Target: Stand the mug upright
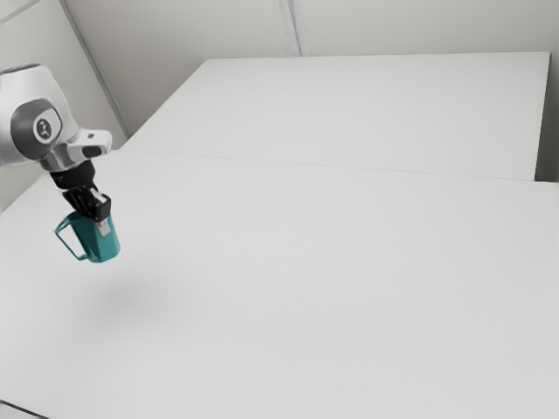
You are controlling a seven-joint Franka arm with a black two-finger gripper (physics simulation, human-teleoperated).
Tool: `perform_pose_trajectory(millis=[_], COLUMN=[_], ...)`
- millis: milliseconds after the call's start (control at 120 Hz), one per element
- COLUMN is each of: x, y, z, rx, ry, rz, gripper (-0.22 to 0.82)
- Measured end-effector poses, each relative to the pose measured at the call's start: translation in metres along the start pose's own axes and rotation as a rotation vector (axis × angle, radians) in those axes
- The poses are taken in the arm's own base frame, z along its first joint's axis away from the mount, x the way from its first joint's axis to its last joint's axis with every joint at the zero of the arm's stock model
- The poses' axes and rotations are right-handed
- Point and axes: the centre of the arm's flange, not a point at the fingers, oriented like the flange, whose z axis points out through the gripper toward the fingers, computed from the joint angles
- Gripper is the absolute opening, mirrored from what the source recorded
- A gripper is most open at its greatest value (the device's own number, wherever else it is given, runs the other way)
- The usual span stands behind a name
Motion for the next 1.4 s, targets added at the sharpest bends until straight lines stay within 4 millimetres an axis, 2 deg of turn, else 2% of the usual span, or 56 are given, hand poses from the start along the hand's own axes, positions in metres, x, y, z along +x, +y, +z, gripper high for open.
perform_pose_trajectory(millis=[158, 358, 500, 700, 1117, 1400], x=[0.013, 0.015, 0.020, 0.026, 0.043, 0.054], y=[0.037, 0.064, 0.080, 0.095, 0.118, 0.125], z=[0.013, 0.046, 0.059, 0.077, 0.099, 0.116], rx=[0.044, 0.064, 0.084, 0.103, 0.134, 0.129], ry=[-0.019, -0.027, -0.011, 0.028, 0.138, 0.152], rz=[-0.010, -0.068, -0.104, -0.150, -0.201, -0.236], gripper=[-0.18, -0.18, -0.18, -0.18, -0.18, -0.18])
